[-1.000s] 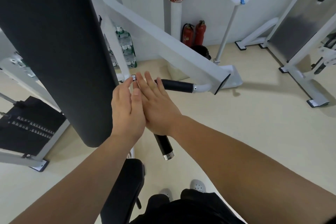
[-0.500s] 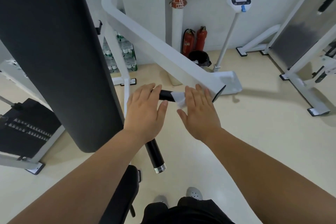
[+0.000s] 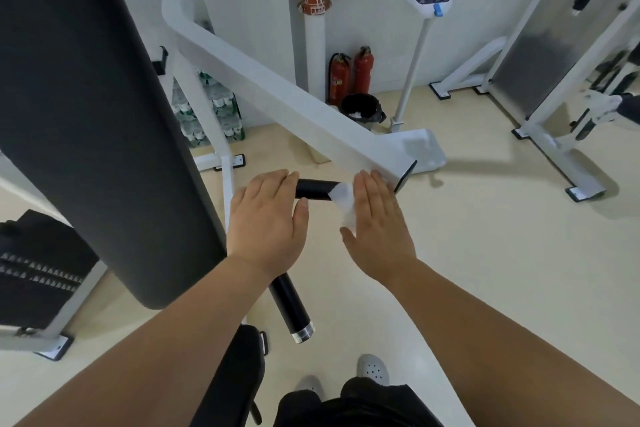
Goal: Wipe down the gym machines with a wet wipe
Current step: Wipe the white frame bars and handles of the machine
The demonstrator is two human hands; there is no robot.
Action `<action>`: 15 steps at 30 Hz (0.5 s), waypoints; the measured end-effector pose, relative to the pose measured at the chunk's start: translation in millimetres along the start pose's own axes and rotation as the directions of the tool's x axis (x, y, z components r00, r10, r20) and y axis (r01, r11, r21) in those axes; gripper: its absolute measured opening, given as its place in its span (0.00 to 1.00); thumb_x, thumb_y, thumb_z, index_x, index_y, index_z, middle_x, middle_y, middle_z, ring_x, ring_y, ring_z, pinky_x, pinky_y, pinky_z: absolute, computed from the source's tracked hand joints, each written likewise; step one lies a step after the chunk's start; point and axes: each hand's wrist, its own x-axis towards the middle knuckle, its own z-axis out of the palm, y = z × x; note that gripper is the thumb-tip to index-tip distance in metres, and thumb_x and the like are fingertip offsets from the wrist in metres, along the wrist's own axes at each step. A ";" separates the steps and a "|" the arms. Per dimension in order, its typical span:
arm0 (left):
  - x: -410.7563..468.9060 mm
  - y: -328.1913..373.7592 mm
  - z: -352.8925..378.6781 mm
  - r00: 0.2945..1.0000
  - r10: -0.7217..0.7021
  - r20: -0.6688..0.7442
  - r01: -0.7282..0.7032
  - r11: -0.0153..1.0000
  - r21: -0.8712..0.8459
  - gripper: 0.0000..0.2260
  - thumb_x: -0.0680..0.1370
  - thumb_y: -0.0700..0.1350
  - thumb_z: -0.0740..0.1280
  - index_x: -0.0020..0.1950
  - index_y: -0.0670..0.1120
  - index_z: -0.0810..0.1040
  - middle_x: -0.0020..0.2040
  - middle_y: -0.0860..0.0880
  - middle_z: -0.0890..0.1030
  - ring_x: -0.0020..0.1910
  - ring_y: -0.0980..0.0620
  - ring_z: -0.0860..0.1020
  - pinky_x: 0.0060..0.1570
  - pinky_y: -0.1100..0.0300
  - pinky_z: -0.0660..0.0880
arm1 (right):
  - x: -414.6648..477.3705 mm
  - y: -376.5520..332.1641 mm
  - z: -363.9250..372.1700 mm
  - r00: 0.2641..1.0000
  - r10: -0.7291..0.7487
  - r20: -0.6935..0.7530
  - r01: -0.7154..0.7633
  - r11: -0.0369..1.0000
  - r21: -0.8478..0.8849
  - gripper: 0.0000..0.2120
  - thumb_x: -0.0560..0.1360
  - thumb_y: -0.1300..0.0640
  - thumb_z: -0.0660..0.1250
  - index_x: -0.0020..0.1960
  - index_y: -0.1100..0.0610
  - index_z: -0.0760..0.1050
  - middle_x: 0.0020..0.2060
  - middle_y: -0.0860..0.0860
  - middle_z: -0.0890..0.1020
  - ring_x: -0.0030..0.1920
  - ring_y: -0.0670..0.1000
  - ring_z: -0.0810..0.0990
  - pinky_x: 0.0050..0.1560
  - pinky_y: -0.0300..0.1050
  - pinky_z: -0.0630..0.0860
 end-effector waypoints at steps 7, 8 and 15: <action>-1.3 -1.2 0.0 0.999 0.004 -0.034 -0.006 0.998 -0.066 0.25 0.82 0.55 0.49 0.71 0.45 0.74 0.69 0.48 0.76 0.69 0.47 0.71 0.69 0.49 0.65 | 18.0 -50.1 -3.9 0.998 0.055 -0.014 -0.054 0.997 0.047 0.46 0.77 0.39 0.64 0.80 0.66 0.47 0.79 0.63 0.59 0.81 0.64 0.48 0.80 0.64 0.47; -1.7 -1.5 0.1 0.999 0.008 -0.050 -0.012 0.996 -0.085 0.25 0.82 0.55 0.49 0.71 0.44 0.75 0.69 0.47 0.77 0.69 0.47 0.71 0.69 0.48 0.66 | 21.4 -53.6 -5.6 1.000 -0.008 -0.015 0.008 0.999 0.051 0.44 0.77 0.40 0.63 0.80 0.66 0.49 0.79 0.62 0.60 0.81 0.64 0.48 0.80 0.64 0.46; -4.2 -6.7 1.9 0.985 -0.027 -0.170 -0.020 0.964 -0.265 0.24 0.83 0.53 0.50 0.71 0.42 0.74 0.67 0.46 0.78 0.67 0.46 0.72 0.69 0.53 0.65 | 35.3 -12.4 -20.4 0.974 -0.218 0.063 0.216 0.976 0.037 0.41 0.78 0.39 0.64 0.81 0.60 0.54 0.75 0.56 0.67 0.78 0.57 0.61 0.81 0.56 0.45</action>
